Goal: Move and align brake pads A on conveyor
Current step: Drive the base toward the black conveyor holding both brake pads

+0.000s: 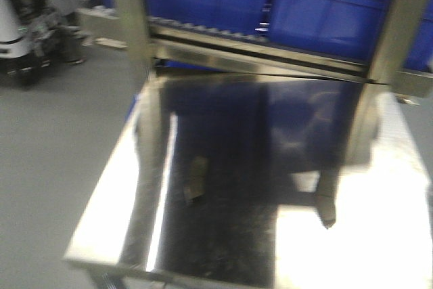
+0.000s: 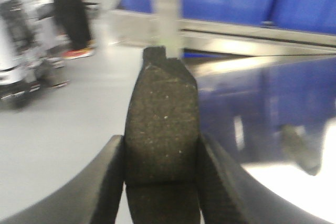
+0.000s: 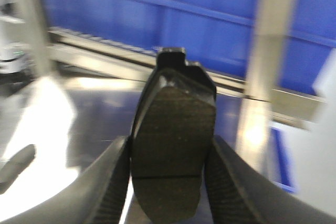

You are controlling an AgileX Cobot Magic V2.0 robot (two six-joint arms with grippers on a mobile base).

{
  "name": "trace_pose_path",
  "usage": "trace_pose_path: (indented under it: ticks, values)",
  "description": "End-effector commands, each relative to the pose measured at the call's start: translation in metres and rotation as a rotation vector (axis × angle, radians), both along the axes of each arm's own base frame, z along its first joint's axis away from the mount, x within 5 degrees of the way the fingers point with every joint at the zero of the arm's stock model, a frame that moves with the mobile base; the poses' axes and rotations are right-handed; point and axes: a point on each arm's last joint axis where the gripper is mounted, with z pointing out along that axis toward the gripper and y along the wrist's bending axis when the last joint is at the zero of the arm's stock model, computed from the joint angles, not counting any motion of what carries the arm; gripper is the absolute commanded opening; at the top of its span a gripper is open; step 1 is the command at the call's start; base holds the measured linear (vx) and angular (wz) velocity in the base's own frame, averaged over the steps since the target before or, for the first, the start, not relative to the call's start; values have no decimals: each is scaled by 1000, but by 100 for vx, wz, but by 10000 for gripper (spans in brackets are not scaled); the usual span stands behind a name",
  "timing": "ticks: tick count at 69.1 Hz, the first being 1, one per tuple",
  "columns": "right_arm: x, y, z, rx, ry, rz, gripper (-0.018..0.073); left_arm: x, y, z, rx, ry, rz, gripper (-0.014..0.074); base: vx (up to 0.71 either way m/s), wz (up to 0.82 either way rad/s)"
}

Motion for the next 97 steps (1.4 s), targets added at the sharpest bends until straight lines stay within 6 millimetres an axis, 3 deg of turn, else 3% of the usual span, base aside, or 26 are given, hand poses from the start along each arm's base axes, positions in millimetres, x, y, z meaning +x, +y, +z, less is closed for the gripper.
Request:
trace_pose_path:
  ticks: [1, 97]
  values:
    - [0, 0, 17, -1, -115, 0, -8, 1, 0, 16, -19, -115, -4, -6, -18, 86]
    - [0, 0, 17, -1, -115, 0, -8, 1, 0, 16, -19, -114, -4, -6, -18, 87]
